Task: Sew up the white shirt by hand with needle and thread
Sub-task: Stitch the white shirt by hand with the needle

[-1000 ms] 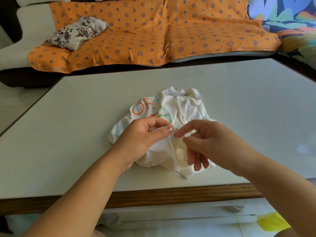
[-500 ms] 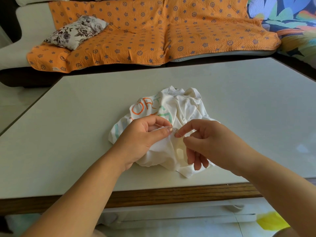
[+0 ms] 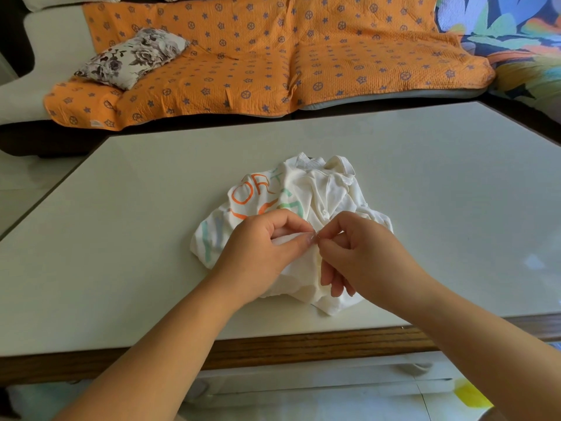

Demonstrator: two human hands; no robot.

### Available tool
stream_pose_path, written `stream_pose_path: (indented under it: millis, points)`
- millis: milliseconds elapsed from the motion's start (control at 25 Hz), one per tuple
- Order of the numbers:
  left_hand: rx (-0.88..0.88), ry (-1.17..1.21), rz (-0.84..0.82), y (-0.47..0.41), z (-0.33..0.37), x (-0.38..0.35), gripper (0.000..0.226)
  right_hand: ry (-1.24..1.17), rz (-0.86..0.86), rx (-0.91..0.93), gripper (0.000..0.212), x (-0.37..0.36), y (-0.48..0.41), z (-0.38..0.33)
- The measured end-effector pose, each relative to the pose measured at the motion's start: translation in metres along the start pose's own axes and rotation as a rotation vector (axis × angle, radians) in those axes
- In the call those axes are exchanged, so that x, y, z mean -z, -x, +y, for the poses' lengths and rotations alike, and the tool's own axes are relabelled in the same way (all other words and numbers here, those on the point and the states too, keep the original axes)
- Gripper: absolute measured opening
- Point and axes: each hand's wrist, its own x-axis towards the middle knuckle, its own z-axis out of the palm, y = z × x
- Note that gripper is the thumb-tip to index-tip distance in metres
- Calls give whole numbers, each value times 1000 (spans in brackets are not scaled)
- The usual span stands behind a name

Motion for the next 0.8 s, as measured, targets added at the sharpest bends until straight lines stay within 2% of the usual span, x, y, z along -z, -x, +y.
stream_pose_path:
  millis: [120,280,400,520,640,800]
  points:
    - [30,31,3,-2,-3,0,6,-59,11,0,8,-1,-2,1]
    - [-13,-67,-2,-1,-4,-1,14,-146,-1,-12,3,-2,-3,4]
    - [-35,-151,-38,0,-5,-2,19,-247,-38,-28,14,-3,-4,4]
    - [-42,-198,-43,0,-6,-4,17,-253,-46,-43,13,-3,-3,2]
    - [-59,-207,-33,0,-5,-6,15,-218,68,-63,13,1,-6,1]
    - [-78,-177,-7,-1,-4,-7,13,-36,232,4,11,7,-11,5]
